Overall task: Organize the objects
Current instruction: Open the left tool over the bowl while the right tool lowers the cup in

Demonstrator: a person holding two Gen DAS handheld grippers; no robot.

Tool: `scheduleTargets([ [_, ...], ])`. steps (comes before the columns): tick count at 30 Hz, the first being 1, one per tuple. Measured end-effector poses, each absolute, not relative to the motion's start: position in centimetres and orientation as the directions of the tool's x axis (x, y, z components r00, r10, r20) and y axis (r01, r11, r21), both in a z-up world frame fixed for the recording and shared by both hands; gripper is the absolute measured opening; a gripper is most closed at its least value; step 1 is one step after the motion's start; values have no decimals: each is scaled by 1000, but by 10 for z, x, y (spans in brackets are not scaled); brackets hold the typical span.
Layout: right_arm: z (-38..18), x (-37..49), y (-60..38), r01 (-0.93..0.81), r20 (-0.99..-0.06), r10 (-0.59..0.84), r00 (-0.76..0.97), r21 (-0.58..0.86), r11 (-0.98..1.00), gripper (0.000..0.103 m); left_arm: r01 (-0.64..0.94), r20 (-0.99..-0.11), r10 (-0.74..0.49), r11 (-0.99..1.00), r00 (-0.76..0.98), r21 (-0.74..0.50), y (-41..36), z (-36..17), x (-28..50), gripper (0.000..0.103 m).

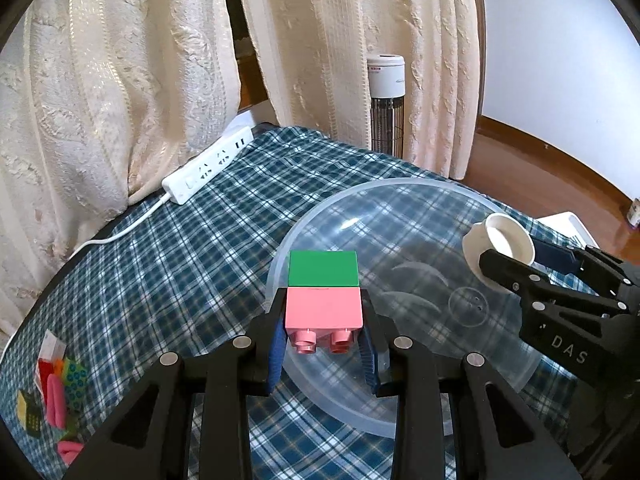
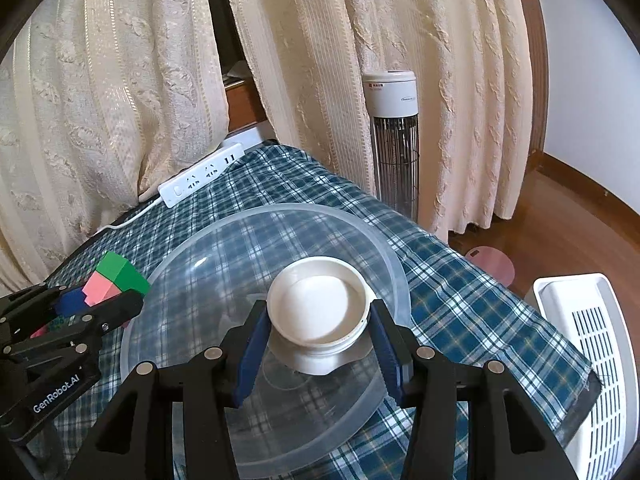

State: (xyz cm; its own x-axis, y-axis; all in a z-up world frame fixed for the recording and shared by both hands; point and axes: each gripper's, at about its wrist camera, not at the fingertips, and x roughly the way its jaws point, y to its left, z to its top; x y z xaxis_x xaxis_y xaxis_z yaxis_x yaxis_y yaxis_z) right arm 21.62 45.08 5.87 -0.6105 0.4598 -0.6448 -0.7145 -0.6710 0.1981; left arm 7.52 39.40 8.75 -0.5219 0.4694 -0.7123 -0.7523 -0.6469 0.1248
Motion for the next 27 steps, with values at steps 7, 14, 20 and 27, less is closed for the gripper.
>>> scheduleTargets([
  [7,58,218,452,-720,-638,463,-615,214,-661,56,-743,-726,496,-668,-477,31,387,89,66,62],
  [14,64,213,444,-709,-622,465,-630,218,-671,58,-710,-718,481,-704,-504,27,370,92,61,64],
  [20,69,203,432,-686,-608,450,-654,225,-692,58,-656,-717,434,-754,-546,43,345,92,56,65],
  [27,76,186,412,-644,-594,422,-685,222,-732,58,-584,-708,389,-811,-590,41,305,96,48,66],
])
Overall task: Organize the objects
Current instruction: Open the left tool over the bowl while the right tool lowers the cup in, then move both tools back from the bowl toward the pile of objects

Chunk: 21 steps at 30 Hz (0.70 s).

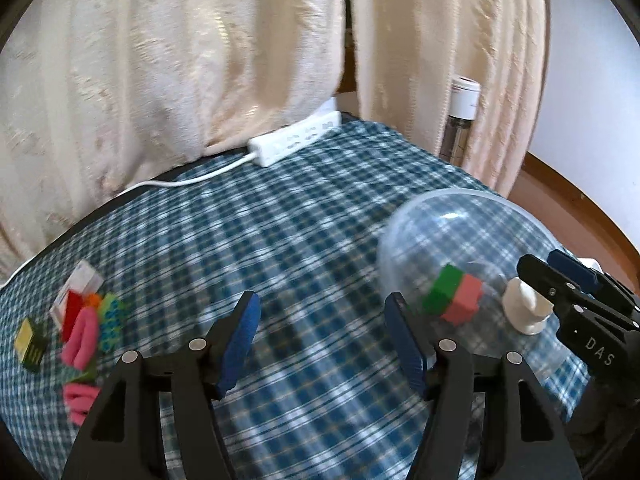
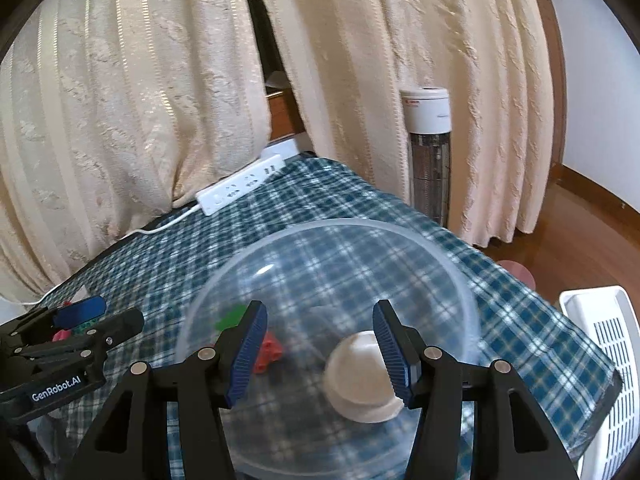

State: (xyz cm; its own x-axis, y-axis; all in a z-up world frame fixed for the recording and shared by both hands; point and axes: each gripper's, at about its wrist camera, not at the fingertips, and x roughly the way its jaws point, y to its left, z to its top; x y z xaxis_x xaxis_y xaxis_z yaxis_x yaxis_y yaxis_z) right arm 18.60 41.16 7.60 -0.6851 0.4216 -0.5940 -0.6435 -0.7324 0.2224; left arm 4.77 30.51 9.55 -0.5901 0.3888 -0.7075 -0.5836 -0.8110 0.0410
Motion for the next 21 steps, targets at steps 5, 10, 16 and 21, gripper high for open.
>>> scheduleTargets([
  [5,78,171,398,-617,-596,398,-697,215,-757,58,-544,-705,363,-838,-609,39,277,95,44,66],
  [10,79,154,379,-586,-596,373,-711,209,-783,58,-503,-702,342,-864,-625,28,252,95,37,66],
  [16,80,135,360,-552,-605,345,-717,193,-811,58,-461,-705,322,-887,-632,8,225,93,27,67],
  [21,81,119,341,-517,-613,315,-724,181,-837,58,-444,-705,316,-896,-635,-2,208,91,22,67],
])
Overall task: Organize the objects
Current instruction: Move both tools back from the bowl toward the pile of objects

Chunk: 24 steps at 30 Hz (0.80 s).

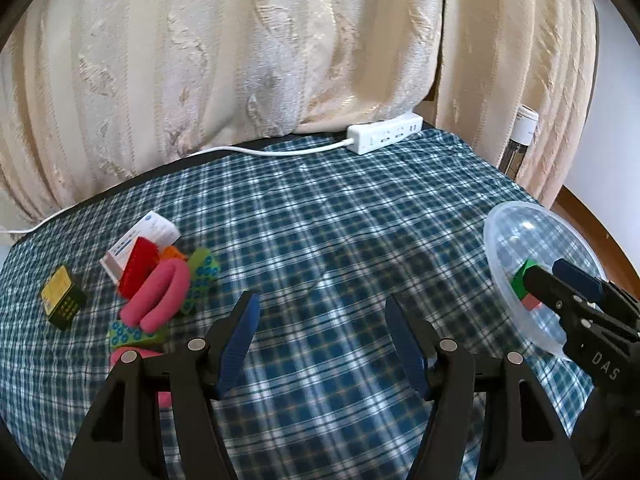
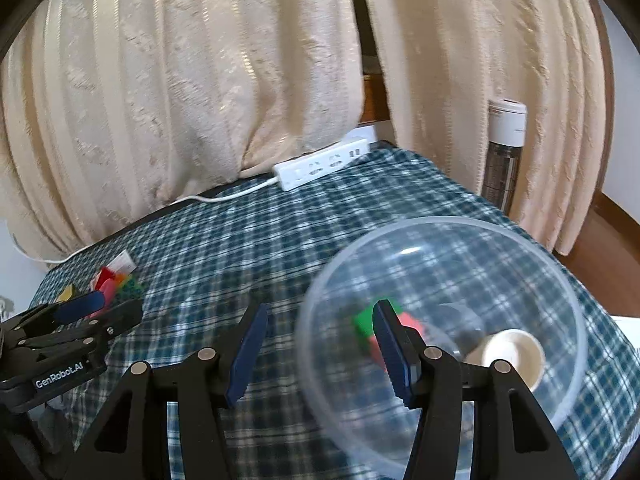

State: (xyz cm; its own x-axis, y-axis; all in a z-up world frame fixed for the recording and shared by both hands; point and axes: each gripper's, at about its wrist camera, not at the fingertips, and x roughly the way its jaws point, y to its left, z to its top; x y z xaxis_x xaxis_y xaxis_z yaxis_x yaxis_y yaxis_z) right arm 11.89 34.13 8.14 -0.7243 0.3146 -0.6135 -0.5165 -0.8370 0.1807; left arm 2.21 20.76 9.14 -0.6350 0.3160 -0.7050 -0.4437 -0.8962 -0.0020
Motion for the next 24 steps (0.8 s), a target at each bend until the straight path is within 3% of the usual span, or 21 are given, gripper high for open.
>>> scheduleTargets([
  [24,73,55,266,-340,-665,141,-734,180,-923,59,-326,-704,248,-945,-665,-25,119,90,-2,67],
])
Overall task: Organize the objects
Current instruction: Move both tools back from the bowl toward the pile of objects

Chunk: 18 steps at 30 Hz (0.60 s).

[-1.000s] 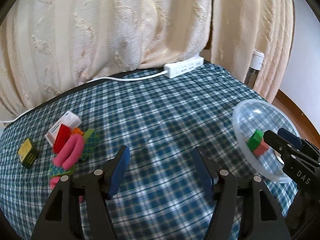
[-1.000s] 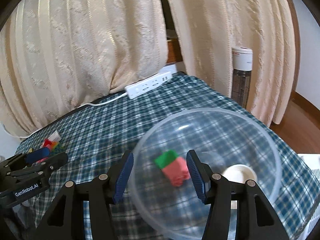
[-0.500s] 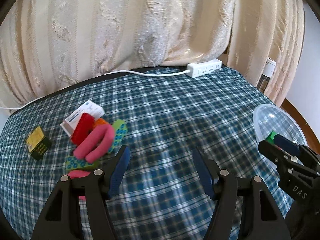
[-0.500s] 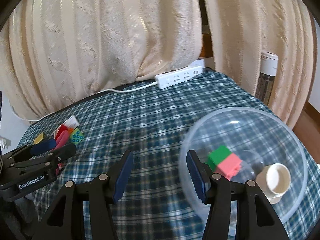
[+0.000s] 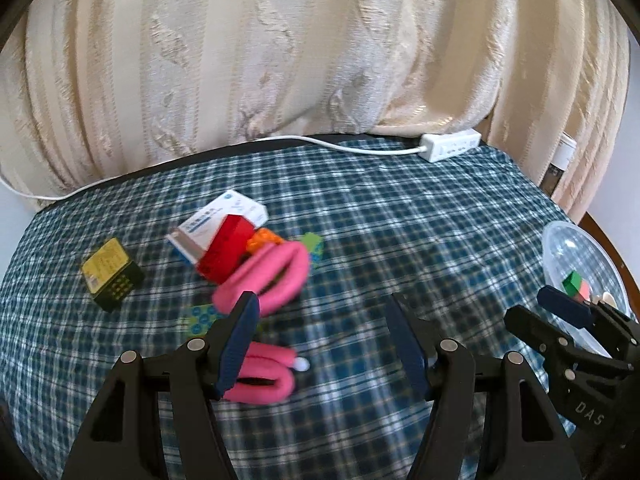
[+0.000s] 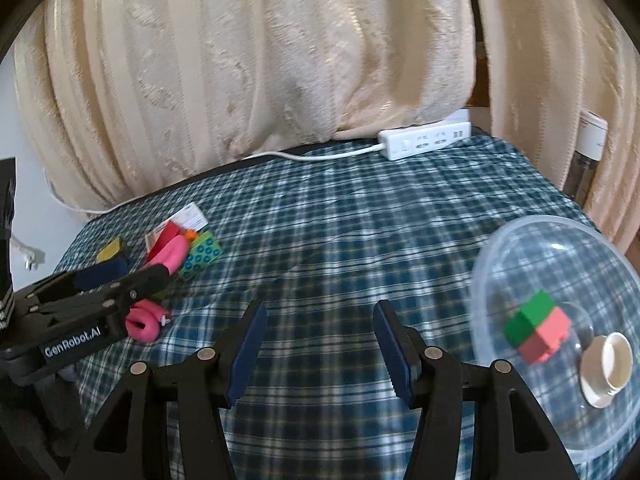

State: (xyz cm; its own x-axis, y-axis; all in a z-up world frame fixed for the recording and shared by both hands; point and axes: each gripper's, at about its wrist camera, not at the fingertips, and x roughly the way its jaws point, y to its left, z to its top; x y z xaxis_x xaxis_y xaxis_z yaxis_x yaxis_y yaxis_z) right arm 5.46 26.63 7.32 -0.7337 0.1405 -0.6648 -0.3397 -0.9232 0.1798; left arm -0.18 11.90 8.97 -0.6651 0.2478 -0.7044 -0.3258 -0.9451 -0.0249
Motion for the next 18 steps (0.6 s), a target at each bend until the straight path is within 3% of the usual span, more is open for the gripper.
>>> scheduleTargets([
  [18,68,12,210,-216,-688,41,-725,170,-961,60,-273,-708,203,-962,-676,-15,63,84,-19,67],
])
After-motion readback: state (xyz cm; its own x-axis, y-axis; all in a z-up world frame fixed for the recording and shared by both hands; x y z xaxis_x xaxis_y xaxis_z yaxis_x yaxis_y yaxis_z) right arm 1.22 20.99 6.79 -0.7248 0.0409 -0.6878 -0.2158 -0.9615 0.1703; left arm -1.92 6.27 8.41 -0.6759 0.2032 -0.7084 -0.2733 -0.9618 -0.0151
